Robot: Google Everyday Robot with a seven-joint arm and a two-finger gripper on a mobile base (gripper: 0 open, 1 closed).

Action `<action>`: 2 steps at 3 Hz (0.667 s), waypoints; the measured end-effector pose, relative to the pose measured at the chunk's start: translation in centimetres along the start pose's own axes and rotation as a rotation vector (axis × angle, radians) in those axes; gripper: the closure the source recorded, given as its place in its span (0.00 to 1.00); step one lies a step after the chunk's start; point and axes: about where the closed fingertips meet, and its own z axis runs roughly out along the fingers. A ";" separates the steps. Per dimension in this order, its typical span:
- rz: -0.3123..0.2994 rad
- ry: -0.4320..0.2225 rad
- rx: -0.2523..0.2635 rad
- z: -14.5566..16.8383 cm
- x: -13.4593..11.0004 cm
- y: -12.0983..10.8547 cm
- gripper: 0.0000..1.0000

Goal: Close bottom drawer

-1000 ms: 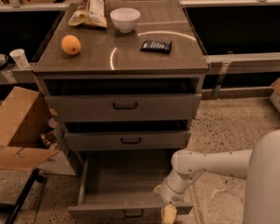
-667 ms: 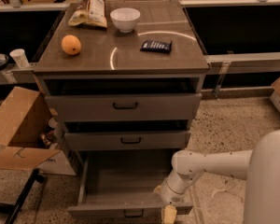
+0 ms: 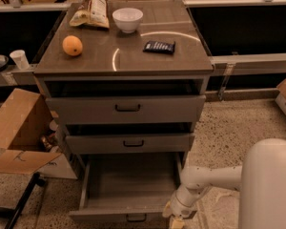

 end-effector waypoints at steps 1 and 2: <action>0.006 0.007 0.027 3.7 4.0 -1.5 0.66; 0.021 0.020 0.076 7.1 7.1 -3.6 0.89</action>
Offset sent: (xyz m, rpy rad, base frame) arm 0.0153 -0.0529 -0.1576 -0.0594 -0.1243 -0.0804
